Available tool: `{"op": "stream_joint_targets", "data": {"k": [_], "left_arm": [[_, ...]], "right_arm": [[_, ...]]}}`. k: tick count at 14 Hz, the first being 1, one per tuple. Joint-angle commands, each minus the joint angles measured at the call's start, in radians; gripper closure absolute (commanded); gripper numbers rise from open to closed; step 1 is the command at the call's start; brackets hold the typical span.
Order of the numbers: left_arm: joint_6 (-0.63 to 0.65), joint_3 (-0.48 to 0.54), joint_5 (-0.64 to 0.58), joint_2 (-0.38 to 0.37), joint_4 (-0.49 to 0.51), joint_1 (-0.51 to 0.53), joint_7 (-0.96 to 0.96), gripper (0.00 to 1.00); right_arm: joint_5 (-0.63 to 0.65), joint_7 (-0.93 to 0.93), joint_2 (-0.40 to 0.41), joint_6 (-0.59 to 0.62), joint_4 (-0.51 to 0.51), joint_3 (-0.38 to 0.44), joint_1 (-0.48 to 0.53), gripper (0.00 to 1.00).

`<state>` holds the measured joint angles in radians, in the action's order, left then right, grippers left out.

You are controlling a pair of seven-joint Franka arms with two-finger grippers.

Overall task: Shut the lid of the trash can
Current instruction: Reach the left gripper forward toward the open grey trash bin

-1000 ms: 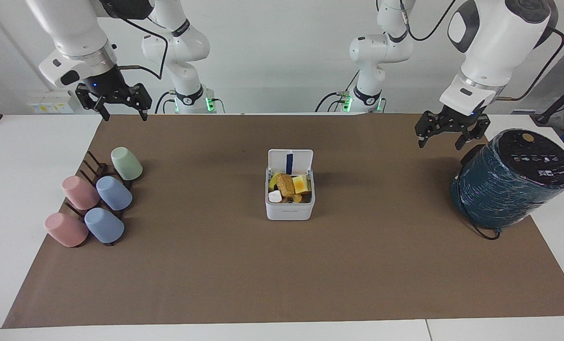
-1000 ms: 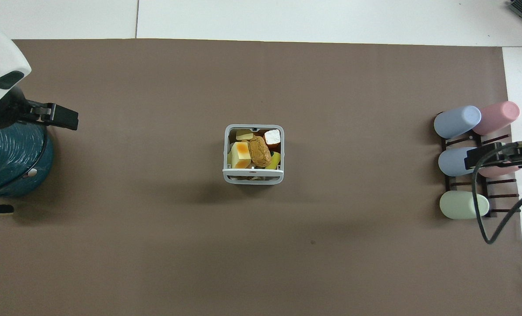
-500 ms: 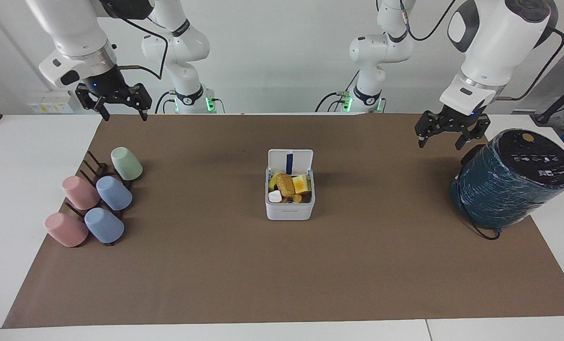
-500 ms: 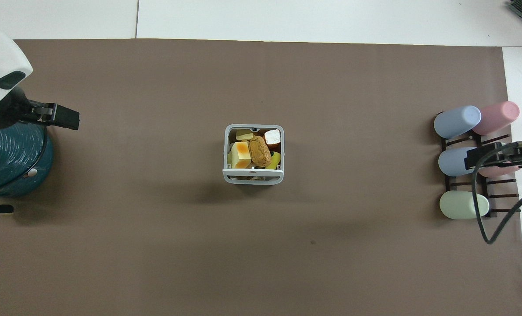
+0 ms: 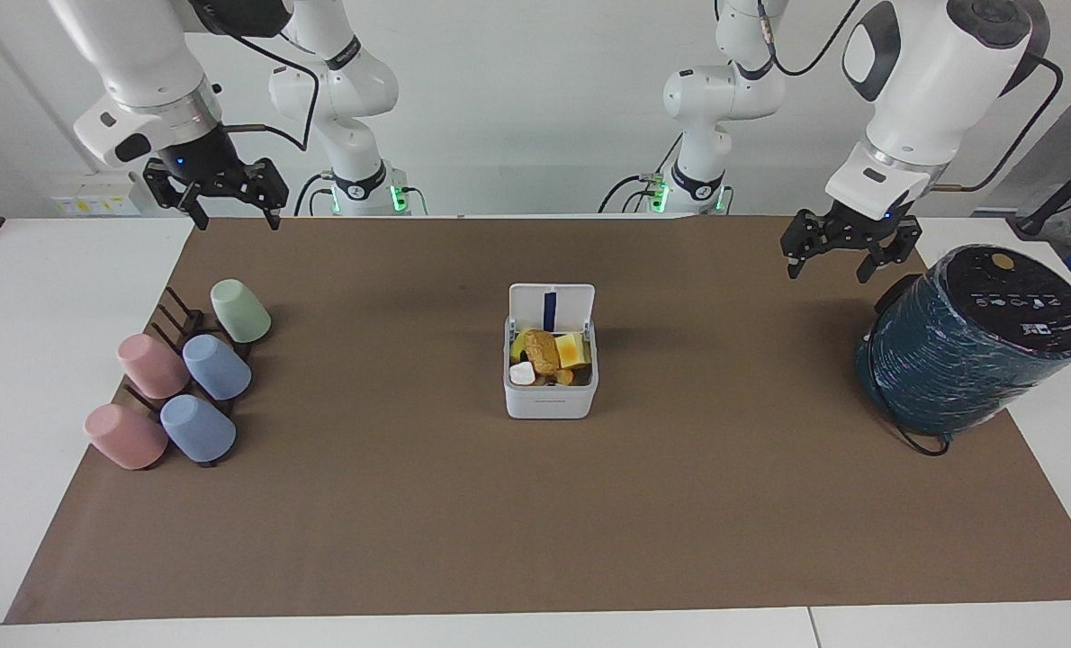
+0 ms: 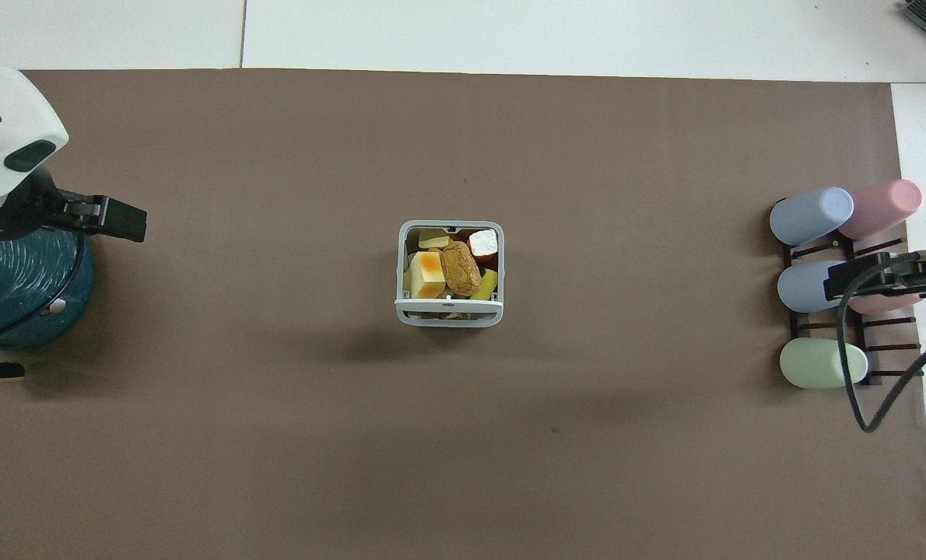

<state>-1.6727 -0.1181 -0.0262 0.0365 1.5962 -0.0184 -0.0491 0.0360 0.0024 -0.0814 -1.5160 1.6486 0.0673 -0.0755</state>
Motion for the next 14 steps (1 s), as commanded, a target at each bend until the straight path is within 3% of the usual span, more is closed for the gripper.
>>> {"op": "stream_joint_targets", "data": {"k": [1, 10, 14], "left_arm": [[-0.012, -0.002, -0.012, -0.044, 0.057, -0.018, 0.002, 0.0], [-0.015, -0.003, -0.012, -0.052, 0.07, -0.037, 0.003, 0.0], [-0.024, -0.003, -0.011, -0.087, 0.137, -0.127, 0.076, 0.0]], "right_arm": [[-0.013, -0.021, -0.015, -0.004, 0.01, -0.001, 0.005, 0.0], [-0.014, -0.021, -0.015, -0.004, 0.01, -0.001, 0.005, 0.0], [-0.013, -0.021, -0.015, -0.004, 0.01, -0.001, 0.005, 0.0]]}}
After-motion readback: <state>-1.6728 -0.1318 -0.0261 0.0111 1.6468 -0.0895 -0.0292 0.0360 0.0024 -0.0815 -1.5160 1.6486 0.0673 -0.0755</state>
